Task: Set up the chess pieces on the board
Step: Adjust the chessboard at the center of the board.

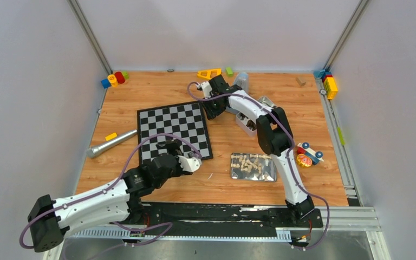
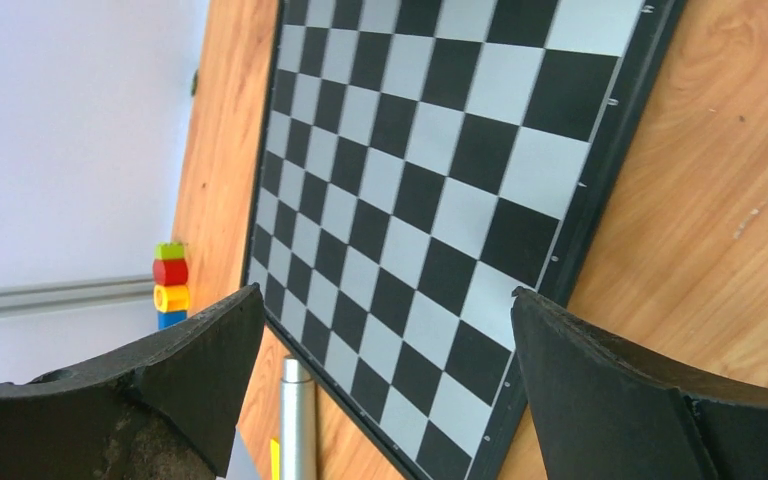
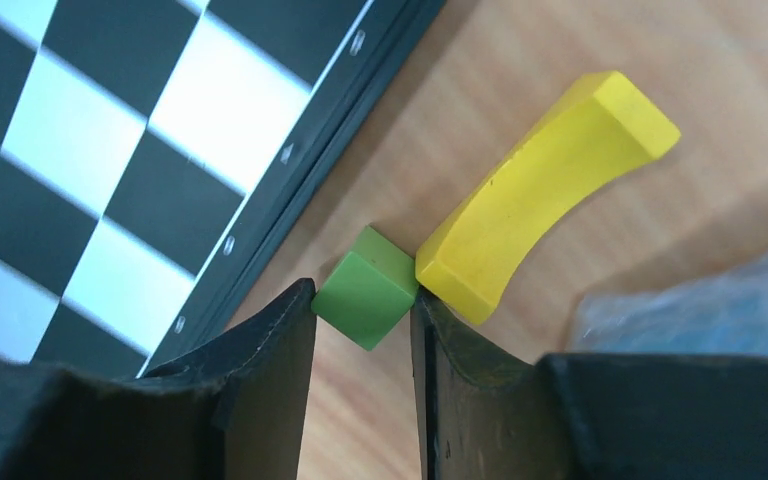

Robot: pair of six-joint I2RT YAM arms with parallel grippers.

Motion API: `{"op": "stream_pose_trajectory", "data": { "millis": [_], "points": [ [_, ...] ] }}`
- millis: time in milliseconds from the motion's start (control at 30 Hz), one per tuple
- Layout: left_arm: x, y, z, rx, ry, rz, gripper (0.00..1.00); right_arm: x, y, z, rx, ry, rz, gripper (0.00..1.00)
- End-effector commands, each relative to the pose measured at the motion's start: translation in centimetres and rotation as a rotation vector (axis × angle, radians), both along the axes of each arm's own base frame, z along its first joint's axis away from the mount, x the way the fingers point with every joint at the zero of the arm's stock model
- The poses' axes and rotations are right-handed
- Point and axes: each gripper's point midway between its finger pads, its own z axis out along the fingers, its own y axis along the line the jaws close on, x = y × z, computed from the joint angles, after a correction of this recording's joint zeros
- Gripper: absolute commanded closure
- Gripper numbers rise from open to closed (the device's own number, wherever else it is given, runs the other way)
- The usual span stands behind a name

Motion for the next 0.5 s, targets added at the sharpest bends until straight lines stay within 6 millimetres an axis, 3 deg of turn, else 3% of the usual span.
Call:
{"op": "stream_pose_trajectory", "data": {
  "millis": [0, 133, 233, 367, 467],
  "points": [
    [-0.4, -1.3, -0.6, -0.037, 0.058, -0.034, 0.0, 4.6, -0.6, -0.5, -0.044, -0.096, -0.075, 0.75],
    [0.0, -1.2, -0.6, -0.063, 0.06, 0.008, 0.0, 7.8, -0.4, 1.1, -0.007, -0.17, -0.11, 0.59],
    [0.9, -0.7, 0.0, -0.125, 0.074, 0.065, 0.0, 8.7, -0.2, 3.3, 0.046, -0.204, -0.113, 0.43],
    [2.9, 0.9, 1.5, -0.185, 0.077, 0.175, 0.0, 6.7, 0.2, 7.1, 0.135, -0.201, -0.061, 0.19],
    [4.7, 1.9, 2.5, -0.22, 0.083, 0.255, 0.0, 4.2, 0.2, 9.1, 0.191, -0.183, -0.016, 0.11]
  ]
}}
